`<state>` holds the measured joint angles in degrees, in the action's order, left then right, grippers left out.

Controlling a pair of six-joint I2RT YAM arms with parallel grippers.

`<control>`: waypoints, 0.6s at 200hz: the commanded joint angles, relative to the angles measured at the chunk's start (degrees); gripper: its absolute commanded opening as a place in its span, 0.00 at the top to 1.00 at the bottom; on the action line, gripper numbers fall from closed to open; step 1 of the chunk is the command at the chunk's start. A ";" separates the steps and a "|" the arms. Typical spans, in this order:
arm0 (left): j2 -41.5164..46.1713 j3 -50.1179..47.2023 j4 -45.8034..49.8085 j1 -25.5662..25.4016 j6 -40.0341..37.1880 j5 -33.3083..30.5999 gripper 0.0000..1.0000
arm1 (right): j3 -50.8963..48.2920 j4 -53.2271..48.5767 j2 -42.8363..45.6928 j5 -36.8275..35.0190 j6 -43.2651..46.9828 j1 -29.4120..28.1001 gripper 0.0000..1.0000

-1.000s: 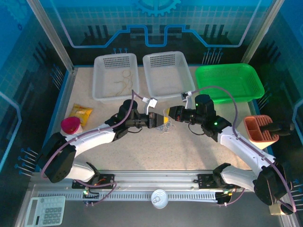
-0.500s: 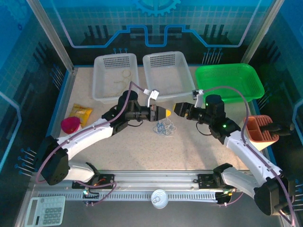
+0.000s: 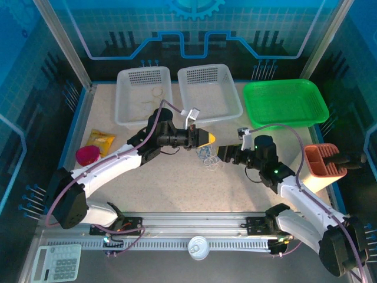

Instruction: Untangle the cables

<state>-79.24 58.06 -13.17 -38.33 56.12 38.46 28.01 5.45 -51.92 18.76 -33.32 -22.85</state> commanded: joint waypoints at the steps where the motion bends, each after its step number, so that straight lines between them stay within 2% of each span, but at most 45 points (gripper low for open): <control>1: -0.26 2.49 -0.50 -0.37 2.57 1.83 1.00 | -0.25 4.59 1.12 -0.80 4.15 -1.23 0.29; 120: -0.11 3.20 -0.58 -0.38 4.60 2.54 1.00 | 9.52 9.66 -9.95 -0.47 7.40 -4.92 0.32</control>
<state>-79.24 59.59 -13.19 -38.33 60.01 39.48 34.81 12.25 -60.27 18.09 -27.22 -26.72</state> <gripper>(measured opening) 0.051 0.689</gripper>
